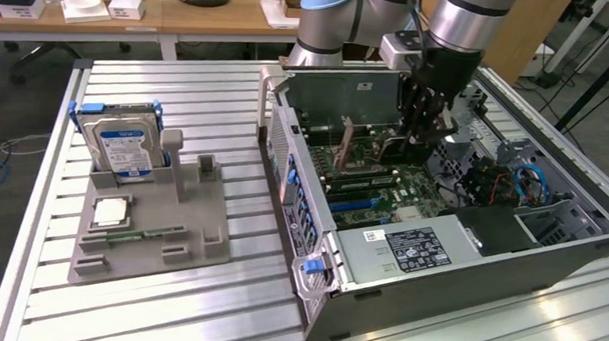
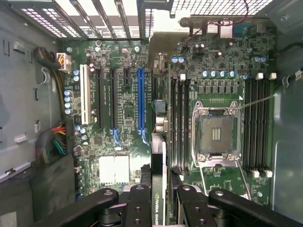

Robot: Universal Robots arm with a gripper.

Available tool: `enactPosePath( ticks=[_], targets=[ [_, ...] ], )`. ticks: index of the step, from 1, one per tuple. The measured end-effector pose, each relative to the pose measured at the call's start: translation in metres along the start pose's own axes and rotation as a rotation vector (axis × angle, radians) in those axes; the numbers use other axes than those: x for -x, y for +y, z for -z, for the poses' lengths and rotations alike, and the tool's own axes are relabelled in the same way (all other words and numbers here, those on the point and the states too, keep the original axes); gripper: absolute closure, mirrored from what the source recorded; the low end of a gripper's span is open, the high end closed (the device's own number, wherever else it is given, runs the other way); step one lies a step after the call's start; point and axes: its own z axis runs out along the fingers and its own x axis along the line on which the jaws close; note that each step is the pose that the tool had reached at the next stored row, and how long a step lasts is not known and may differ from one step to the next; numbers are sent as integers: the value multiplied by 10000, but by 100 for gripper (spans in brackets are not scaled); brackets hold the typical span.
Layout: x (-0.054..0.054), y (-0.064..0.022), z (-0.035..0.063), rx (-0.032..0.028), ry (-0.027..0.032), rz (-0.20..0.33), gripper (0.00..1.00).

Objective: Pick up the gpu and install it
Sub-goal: 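Insert the gpu into the slot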

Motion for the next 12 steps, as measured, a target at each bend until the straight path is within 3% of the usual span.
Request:
enactPosePath(
  ticks=[12],
  targets=[
    [-7, 123, -122, 1, 1, 1, 74]
  ],
)
